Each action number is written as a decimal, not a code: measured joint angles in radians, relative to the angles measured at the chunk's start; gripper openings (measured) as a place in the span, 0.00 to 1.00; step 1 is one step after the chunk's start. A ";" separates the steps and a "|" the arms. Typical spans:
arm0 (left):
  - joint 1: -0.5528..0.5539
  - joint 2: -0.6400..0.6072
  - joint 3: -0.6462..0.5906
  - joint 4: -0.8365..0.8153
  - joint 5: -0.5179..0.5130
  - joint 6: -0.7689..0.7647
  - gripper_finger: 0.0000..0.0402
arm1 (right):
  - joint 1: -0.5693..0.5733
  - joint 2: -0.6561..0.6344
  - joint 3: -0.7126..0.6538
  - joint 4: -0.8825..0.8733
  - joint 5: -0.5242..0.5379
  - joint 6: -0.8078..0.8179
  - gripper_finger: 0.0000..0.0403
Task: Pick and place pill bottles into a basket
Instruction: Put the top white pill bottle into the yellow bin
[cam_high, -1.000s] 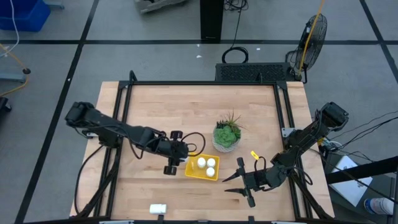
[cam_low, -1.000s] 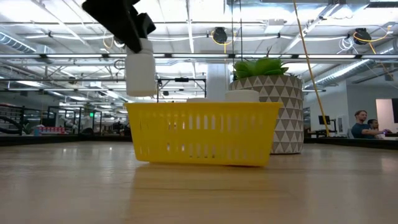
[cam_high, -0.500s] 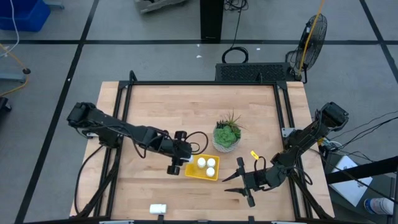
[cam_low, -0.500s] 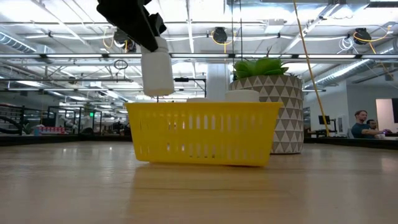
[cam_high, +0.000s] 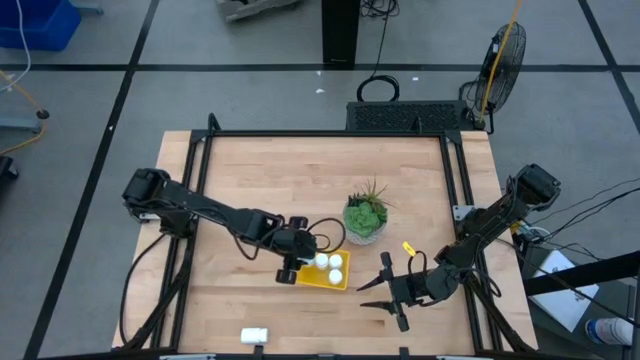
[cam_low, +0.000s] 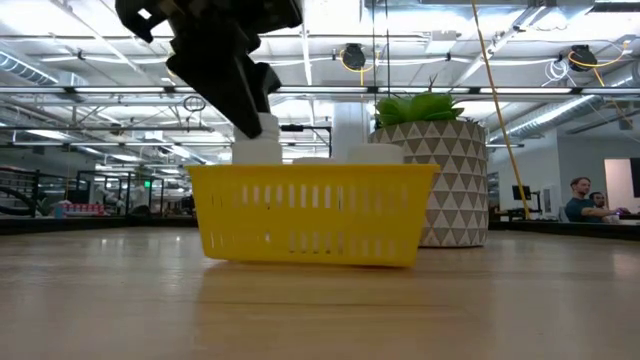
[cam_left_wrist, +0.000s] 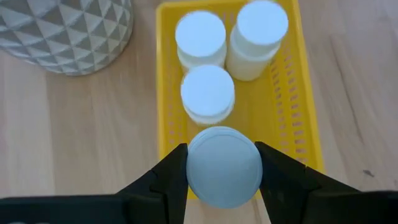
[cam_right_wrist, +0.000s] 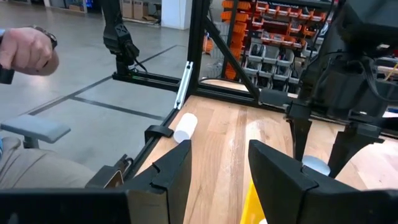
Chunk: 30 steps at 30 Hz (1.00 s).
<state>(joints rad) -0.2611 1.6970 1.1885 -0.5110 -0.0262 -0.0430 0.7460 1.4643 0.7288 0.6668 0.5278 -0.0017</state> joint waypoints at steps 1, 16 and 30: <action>0.000 0.001 0.000 0.007 0.000 0.002 0.41 | 0.000 0.000 0.000 0.000 0.000 0.000 0.37; 0.007 0.050 0.001 0.064 0.008 0.018 0.41 | 0.000 0.000 0.000 -0.014 0.000 0.016 0.37; 0.019 0.067 0.000 0.051 -0.001 0.020 0.41 | 0.000 0.000 0.000 -0.014 -0.003 0.021 0.37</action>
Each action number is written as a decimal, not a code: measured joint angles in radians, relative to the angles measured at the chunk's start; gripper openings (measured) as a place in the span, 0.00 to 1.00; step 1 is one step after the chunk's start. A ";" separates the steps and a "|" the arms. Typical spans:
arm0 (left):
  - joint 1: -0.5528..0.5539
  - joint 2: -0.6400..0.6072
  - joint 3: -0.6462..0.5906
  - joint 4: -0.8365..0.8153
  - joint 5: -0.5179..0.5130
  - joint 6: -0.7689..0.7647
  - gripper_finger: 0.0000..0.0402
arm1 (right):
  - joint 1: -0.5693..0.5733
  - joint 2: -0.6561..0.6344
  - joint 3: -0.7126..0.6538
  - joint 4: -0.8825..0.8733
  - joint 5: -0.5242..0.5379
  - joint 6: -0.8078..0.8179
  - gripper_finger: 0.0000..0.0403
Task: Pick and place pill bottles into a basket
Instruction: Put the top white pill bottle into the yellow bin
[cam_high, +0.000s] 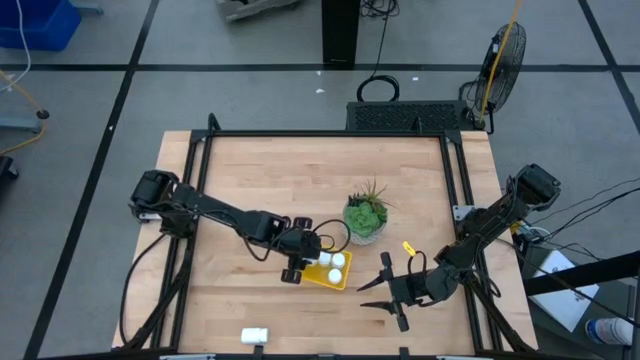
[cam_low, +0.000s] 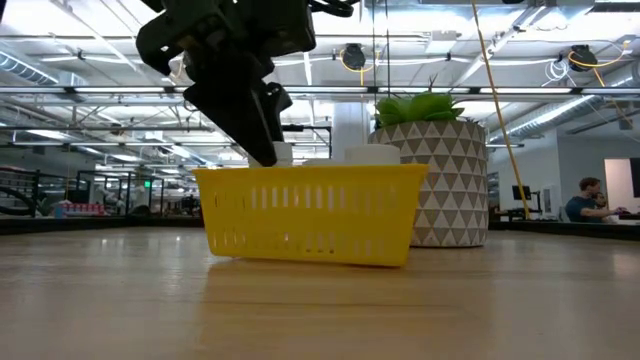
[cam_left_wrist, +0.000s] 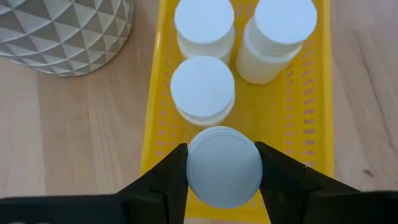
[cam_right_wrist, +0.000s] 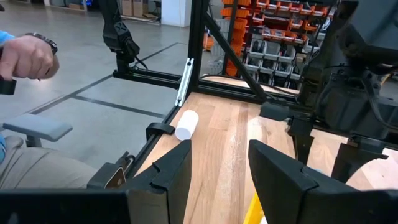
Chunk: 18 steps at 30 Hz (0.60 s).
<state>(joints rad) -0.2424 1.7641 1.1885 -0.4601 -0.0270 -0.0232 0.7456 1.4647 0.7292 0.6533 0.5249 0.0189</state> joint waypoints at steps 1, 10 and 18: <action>0.000 0.000 0.000 0.000 -0.001 0.002 0.41 | 0.000 0.000 0.000 0.000 0.000 0.000 0.37; 0.000 0.000 0.000 -0.002 -0.052 -0.009 0.53 | 0.000 0.000 0.000 0.000 -0.001 0.000 0.37; 0.000 -0.001 0.000 -0.002 -0.052 -0.011 0.42 | 0.000 0.000 0.000 0.000 -0.001 0.000 0.37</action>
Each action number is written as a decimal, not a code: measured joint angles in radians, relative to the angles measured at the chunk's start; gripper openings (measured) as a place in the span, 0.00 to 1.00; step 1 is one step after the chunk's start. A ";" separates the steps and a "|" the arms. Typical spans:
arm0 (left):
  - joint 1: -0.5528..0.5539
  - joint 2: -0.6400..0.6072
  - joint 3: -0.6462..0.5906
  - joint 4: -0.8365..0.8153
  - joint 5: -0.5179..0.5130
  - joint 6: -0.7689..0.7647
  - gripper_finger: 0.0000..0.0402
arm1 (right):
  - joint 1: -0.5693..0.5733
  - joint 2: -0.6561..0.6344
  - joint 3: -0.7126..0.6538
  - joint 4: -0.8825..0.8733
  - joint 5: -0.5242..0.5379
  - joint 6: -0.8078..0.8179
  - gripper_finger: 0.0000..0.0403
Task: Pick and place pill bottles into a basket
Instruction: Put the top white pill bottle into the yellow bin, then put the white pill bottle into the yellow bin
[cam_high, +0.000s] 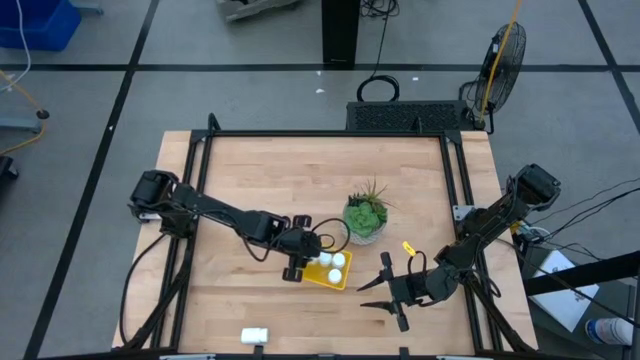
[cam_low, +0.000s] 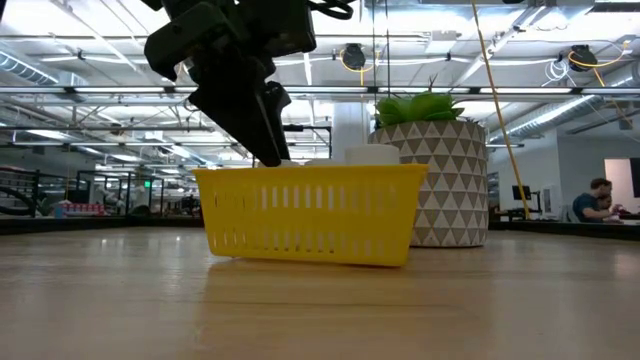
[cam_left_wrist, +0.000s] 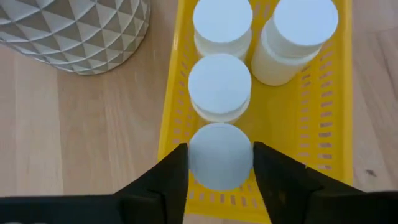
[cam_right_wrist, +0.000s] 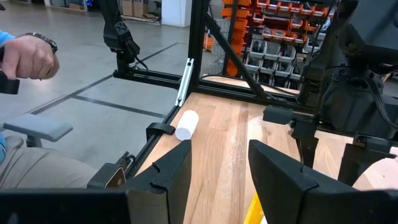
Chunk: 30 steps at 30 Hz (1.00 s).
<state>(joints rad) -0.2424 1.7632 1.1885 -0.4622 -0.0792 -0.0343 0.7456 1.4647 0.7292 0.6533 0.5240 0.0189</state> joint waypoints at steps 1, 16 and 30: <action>0.000 -0.001 0.000 0.002 -0.004 0.003 0.40 | 0.000 0.000 0.000 0.000 0.000 0.000 0.37; -0.001 -0.012 0.001 -0.012 0.026 0.024 0.39 | 0.000 0.000 0.000 -0.045 0.000 0.022 0.37; -0.058 -0.101 -0.001 -0.041 -0.026 0.000 0.52 | 0.000 0.000 0.000 -0.053 0.002 0.030 0.37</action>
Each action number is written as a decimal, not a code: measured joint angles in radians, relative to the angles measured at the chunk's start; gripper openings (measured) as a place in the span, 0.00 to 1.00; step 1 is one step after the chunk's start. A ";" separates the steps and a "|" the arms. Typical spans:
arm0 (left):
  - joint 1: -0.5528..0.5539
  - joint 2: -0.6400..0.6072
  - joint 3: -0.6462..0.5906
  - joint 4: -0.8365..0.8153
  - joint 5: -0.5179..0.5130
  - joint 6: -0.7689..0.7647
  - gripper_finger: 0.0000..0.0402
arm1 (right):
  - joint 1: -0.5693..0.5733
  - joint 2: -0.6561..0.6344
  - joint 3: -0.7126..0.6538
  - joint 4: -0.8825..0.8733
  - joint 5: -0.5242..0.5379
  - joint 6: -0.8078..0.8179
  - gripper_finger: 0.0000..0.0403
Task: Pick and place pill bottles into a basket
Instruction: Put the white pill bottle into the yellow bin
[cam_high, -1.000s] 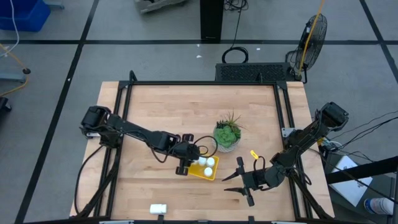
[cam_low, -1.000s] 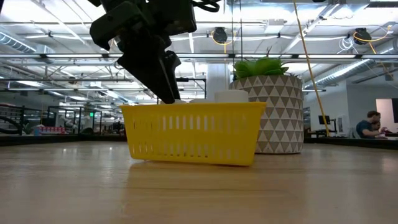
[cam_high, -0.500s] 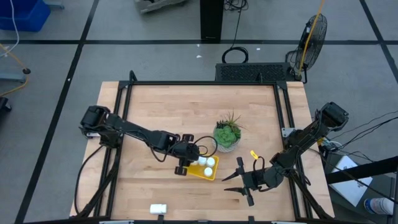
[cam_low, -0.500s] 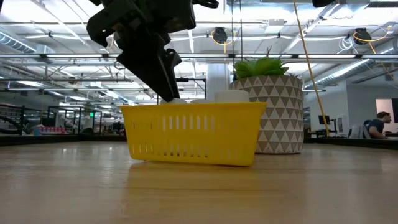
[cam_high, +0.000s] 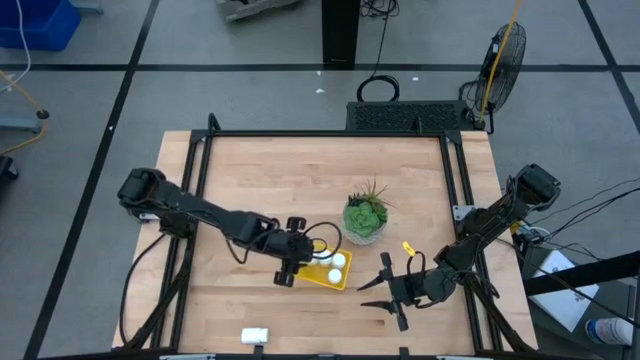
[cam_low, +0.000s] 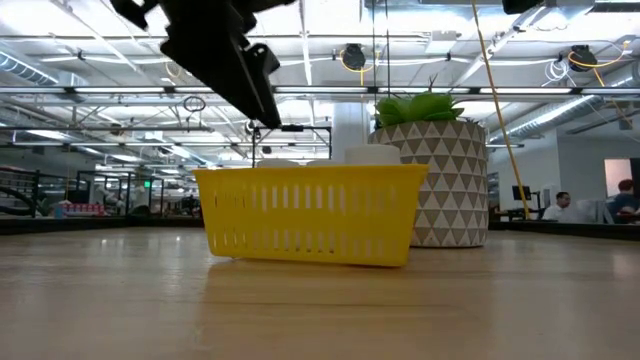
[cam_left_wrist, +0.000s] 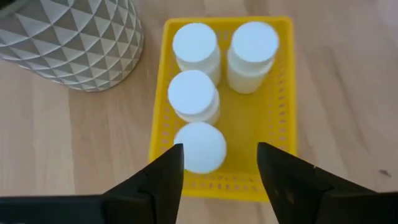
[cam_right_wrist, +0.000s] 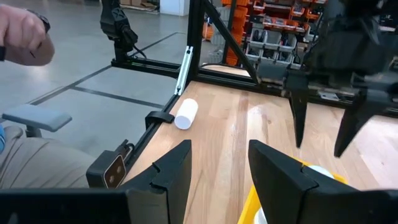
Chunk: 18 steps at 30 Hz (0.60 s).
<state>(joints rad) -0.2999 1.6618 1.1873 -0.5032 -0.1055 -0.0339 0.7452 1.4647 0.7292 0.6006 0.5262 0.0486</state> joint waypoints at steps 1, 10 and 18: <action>-0.008 -0.013 0.000 -0.012 0.000 -0.011 0.53 | 0.000 0.000 0.000 0.000 0.001 0.000 0.37; -0.156 -0.086 0.000 -0.147 -0.060 -0.208 0.53 | -0.006 0.000 0.000 -0.001 0.004 0.000 0.37; -0.281 -0.086 0.000 -0.259 0.006 -0.459 0.53 | -0.019 0.000 0.000 -0.006 0.001 0.020 0.37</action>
<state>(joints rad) -0.5809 1.5761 1.1877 -0.7619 -0.0999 -0.4928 0.7257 1.4647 0.7292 0.5951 0.5272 0.0682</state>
